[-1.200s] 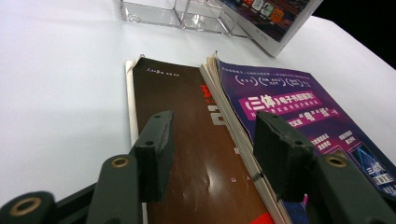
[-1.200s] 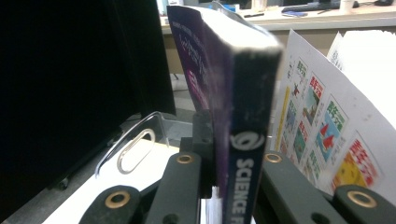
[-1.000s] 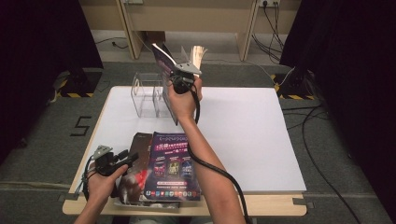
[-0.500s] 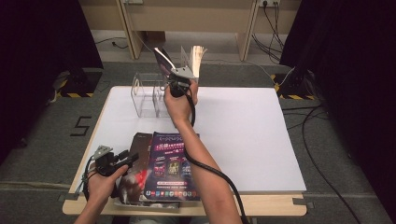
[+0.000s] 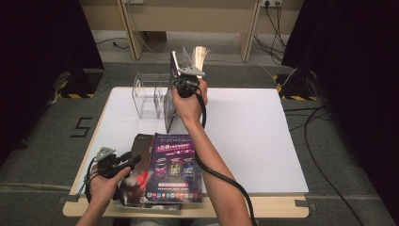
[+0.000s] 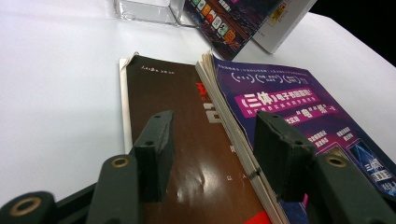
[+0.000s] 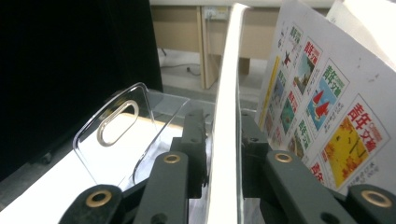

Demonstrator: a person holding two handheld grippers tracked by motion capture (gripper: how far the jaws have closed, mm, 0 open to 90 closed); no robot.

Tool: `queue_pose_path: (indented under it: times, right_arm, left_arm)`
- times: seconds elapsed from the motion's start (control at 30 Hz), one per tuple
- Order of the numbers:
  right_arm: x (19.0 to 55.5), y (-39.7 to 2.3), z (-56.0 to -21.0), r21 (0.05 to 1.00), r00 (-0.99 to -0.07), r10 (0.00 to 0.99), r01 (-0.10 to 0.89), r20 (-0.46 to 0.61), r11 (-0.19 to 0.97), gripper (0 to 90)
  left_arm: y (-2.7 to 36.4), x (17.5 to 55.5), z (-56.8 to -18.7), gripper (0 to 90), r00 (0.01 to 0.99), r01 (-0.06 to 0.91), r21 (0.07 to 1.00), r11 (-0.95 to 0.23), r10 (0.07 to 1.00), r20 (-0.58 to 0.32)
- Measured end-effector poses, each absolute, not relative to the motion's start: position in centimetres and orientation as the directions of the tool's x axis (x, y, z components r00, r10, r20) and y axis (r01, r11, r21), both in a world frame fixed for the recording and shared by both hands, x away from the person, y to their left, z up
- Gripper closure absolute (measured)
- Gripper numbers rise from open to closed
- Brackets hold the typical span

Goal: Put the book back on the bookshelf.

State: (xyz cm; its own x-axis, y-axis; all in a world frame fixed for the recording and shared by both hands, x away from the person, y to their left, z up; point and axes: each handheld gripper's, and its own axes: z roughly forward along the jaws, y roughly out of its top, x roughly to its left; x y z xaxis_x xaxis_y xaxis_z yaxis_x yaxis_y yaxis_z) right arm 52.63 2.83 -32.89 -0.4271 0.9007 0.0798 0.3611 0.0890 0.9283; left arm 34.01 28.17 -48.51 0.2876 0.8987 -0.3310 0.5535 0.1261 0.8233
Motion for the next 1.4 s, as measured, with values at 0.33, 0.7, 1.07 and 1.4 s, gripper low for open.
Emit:
queue_pose_path:
  times: [0.33, 0.7, 1.07, 1.4]
  right_arm:
    - [52.8, 2.8, -32.4, 0.901, -0.376, 0.917, 0.432, 0.131, 0.048, 83.6]
    - [53.2, 3.8, -32.0, 0.935, -0.348, 0.923, 0.354, 0.161, -0.03, 84.0]
    - [54.5, 4.9, -32.2, 0.947, -0.31, 0.942, 0.319, 0.129, -0.024, 84.0]
    - [55.0, 5.6, -33.1, 0.954, -0.28, 0.955, 0.301, 0.094, -0.005, 83.8]
  left_arm:
    - [28.2, 34.0, -48.4, 47.5, 0.29, 0.552, 0.825, 0.125, 0.898, -0.33]
    - [28.4, 34.0, -48.4, 47.5, 0.29, 0.551, 0.825, 0.129, 0.897, -0.334]
    - [28.4, 34.0, -48.3, 47.5, 0.292, 0.55, 0.826, 0.129, 0.896, -0.334]
    - [28.5, 34.0, -48.4, 47.5, 0.295, 0.55, 0.826, 0.126, 0.896, -0.333]
